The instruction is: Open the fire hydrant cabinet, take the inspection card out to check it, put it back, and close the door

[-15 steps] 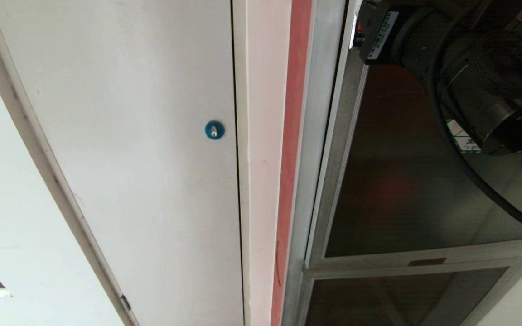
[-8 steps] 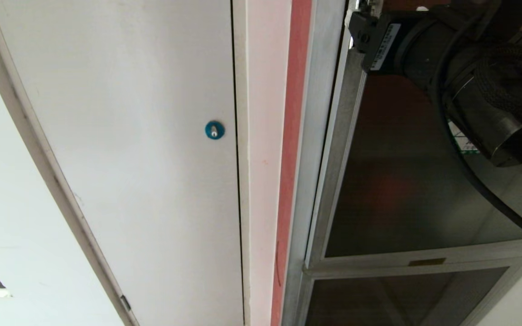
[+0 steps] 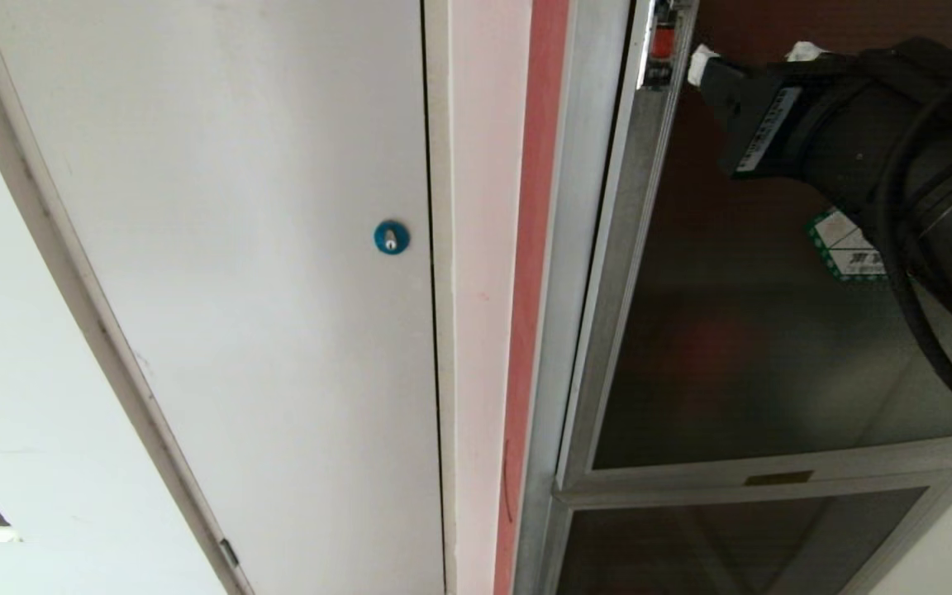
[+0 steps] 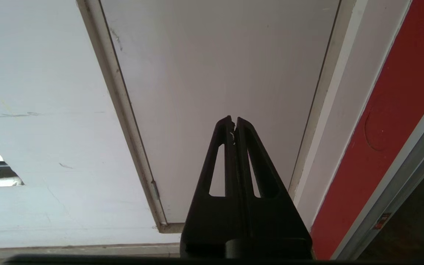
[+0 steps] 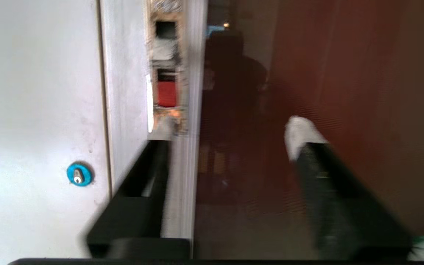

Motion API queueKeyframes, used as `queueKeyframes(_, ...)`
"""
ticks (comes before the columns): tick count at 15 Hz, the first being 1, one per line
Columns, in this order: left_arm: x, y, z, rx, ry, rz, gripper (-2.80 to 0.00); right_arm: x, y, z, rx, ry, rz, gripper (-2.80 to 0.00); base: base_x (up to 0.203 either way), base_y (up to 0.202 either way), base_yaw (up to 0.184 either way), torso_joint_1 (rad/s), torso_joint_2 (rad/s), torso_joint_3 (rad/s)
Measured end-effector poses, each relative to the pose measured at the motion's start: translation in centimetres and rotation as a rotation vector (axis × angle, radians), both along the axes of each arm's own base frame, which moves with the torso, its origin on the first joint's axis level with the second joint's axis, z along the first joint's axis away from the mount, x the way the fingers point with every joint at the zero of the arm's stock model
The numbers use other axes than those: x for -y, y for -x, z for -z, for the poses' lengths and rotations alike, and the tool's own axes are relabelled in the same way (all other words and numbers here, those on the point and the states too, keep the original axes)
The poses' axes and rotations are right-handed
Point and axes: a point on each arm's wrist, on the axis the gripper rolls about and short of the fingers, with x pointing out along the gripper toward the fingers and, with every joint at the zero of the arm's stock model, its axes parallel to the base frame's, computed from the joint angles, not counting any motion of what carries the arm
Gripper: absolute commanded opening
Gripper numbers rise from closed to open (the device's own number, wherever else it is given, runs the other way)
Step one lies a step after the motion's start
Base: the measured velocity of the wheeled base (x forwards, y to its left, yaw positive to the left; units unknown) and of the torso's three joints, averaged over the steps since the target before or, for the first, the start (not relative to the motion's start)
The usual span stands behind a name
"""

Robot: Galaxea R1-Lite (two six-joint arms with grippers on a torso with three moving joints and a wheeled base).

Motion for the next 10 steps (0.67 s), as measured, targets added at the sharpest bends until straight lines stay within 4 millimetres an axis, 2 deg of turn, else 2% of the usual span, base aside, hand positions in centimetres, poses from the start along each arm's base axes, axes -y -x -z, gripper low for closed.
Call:
queueKeyframes(4,0.0,0.0,0.0,0.0,0.0,0.0,-2.8,2.2,1.6,0.9,-0.019,0.006,0.037,-2.8,0.0,0.0,0.0,0.0,0.0,0.0)
queueKeyframes(7,0.0,0.0,0.0,0.0,0.0,0.0,-2.8,5.1,3.5,0.7,-0.008,-0.007,0.096,-2.8,0.0,0.0,0.0,0.0,0.0,0.0)
queueKeyframes(10,0.0,0.0,0.0,0.0,0.0,0.0,-2.8,8.6,6.2,0.7,-0.005,-0.012,0.174,-2.8,0.0,0.0,0.0,0.0,0.0,0.0)
